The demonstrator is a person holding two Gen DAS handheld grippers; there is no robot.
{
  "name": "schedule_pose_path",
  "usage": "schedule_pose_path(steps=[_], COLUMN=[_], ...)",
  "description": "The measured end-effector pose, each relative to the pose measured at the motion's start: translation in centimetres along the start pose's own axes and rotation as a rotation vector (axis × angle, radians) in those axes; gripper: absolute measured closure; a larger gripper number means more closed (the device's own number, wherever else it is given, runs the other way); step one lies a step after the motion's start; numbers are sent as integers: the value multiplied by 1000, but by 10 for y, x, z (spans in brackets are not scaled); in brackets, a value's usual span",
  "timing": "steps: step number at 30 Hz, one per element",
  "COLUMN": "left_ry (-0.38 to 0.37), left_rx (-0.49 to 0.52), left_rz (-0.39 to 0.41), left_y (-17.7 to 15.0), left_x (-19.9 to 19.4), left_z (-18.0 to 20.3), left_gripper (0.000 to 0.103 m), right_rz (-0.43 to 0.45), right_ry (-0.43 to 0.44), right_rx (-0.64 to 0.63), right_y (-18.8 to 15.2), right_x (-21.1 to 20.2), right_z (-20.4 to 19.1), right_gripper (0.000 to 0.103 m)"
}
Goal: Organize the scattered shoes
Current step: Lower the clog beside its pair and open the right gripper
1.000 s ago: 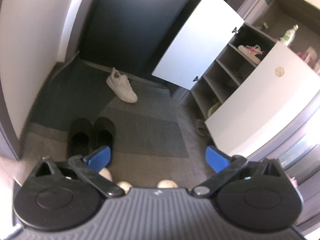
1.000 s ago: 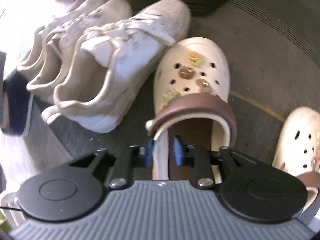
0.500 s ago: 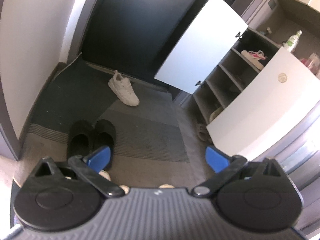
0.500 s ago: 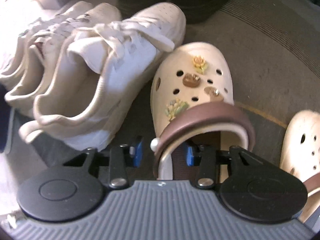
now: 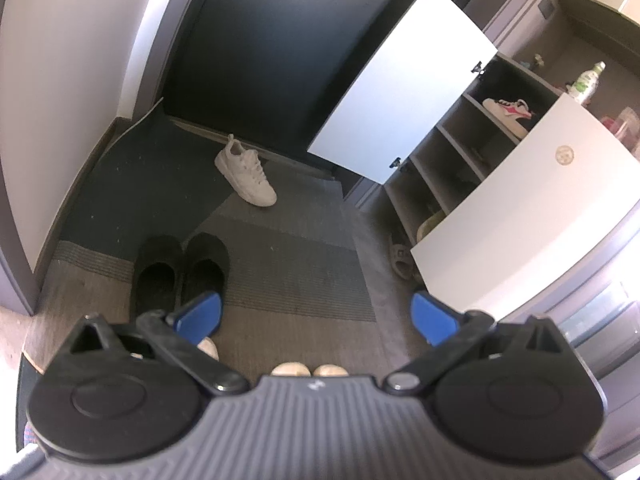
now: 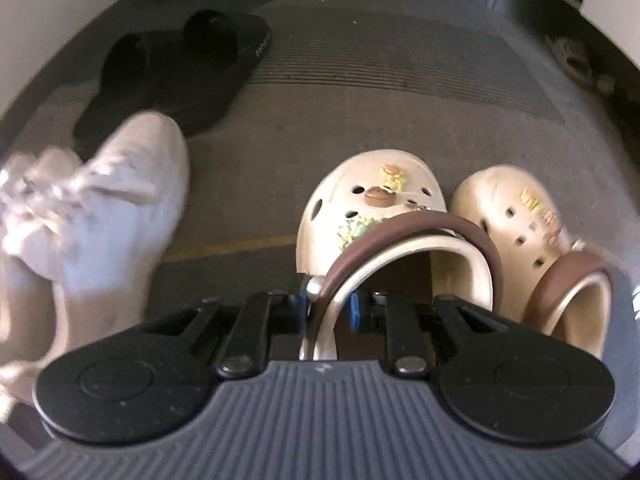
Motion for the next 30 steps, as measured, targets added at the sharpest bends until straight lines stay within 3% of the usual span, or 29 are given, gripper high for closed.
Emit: schedule_pose_path(steps=[5, 10, 13, 15, 20, 24, 27, 30], left_ry=[20, 60, 91, 117, 195, 167, 158, 191], left_rx=[-15, 43, 95, 126, 222, 247, 264, 266], left_rz=[0, 36, 55, 77, 98, 72, 47, 15], left_y=[1, 7, 15, 20, 25, 22, 19, 13], left_x=[2, -1, -3, -6, -4, 1, 7, 14], left_z=[-4, 0, 3, 6, 21, 28, 24, 12], left_gripper=[0, 0, 0, 0, 0, 0, 0, 0], right_rz=[-11, -29, -175, -211, -217, -202, -137, -11], right_ry=[-28, -55, -59, -39, 29, 77, 37, 34], right_rx=[-19, -37, -25, 2, 85, 220, 234, 257], right_y=[0, 0, 7, 7, 19, 46, 82, 132], right_x=[7, 13, 16, 9, -33, -99, -160, -226], right_z=[6, 13, 16, 18, 26, 37, 42, 49], right_gripper=[80, 76, 76, 76, 66, 66, 65, 65])
Point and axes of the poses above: each gripper's, at about its wrist camera, not at the fingertips, and x roughly the way its jaws point, z to its right, y to its top, the point moved 1 cm from there along x, roughly the way its jaws point, and after that the axes turned 3 degrees about x, right-handed, at the moved point
